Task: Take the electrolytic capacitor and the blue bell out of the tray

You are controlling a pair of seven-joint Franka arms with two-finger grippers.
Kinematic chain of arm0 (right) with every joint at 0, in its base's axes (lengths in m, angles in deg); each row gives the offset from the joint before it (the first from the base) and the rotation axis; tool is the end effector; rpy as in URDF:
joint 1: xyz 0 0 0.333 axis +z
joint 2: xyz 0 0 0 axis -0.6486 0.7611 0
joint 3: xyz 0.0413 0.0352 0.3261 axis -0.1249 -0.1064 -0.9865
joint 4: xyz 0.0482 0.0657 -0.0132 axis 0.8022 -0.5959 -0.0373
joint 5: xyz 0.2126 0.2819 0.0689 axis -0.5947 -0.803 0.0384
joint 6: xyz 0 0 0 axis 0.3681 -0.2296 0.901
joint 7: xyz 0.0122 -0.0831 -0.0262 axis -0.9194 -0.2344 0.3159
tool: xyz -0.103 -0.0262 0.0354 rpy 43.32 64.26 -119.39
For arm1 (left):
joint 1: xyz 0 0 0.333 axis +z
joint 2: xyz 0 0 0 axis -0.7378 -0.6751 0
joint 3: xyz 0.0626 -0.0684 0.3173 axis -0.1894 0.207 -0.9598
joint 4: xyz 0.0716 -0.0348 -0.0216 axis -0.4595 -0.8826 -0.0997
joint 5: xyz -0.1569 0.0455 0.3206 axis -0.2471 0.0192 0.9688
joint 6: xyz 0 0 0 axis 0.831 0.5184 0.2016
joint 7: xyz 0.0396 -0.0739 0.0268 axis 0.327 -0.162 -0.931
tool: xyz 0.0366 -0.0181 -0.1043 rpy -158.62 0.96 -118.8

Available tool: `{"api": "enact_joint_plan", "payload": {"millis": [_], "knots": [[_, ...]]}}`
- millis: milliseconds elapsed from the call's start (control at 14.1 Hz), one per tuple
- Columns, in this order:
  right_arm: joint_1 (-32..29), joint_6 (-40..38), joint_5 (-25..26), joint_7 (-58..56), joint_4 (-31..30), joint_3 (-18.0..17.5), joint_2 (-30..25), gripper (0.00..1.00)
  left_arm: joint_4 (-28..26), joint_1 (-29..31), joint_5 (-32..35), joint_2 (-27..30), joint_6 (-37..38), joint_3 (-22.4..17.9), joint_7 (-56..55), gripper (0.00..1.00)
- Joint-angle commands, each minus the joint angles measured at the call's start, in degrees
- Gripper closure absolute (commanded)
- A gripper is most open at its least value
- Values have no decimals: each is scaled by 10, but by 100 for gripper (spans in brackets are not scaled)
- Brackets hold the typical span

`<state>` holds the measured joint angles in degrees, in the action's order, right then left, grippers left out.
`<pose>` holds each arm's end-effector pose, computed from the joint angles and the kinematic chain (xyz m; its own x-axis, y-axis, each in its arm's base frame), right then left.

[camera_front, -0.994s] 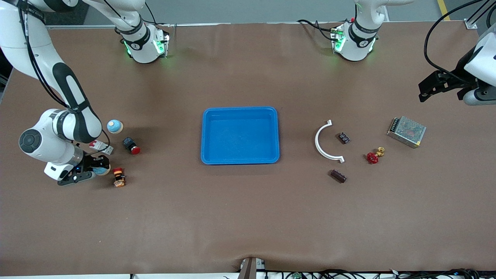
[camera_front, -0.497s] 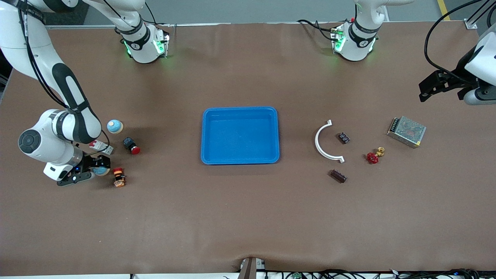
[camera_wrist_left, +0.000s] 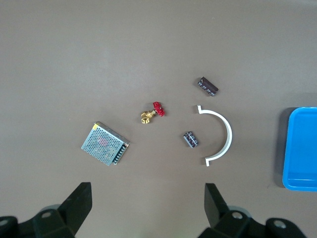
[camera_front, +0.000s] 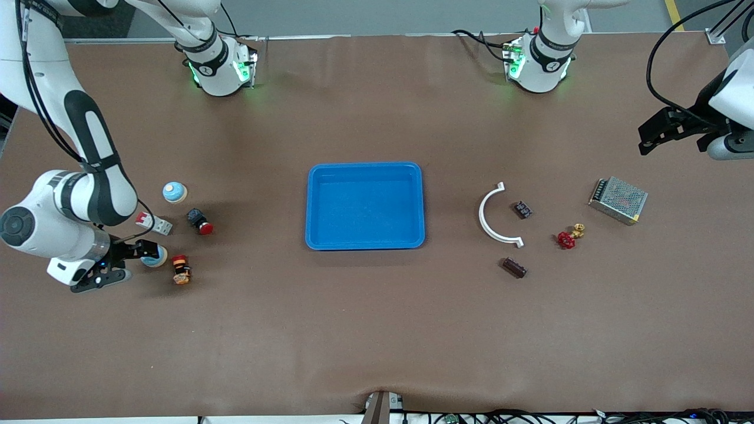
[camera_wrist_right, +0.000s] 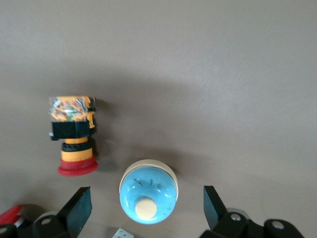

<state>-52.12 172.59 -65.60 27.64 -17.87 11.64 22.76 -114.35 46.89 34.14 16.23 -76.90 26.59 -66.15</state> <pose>0.6313 -0.1157 0.2747 0.9607 0.2757 -0.0326 0.2752 -0.9612 -0.0182 0.5130 -0.0508 0.6597 0.9997 0.0145 0.0175 0.0155 -0.9982 -0.0573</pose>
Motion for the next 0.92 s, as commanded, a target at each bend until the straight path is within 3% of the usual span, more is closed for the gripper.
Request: {"api": "enact_joint_plan", "payload": {"millis": [0, 355, 852], "knots": [[1, -72, -8, 48, 15, -3, -49, 0, 2, 0, -8, 7, 7, -3, 9, 0], [19, -257, -6, 142, 99, -3, -116, 0, 9, 0, -6, 9, 7, -4, 9, 0], [65, -316, -3, 311, 95, -4, -242, 0, 9, 1, -8, 12, 15, -6, 7, 0]]}}
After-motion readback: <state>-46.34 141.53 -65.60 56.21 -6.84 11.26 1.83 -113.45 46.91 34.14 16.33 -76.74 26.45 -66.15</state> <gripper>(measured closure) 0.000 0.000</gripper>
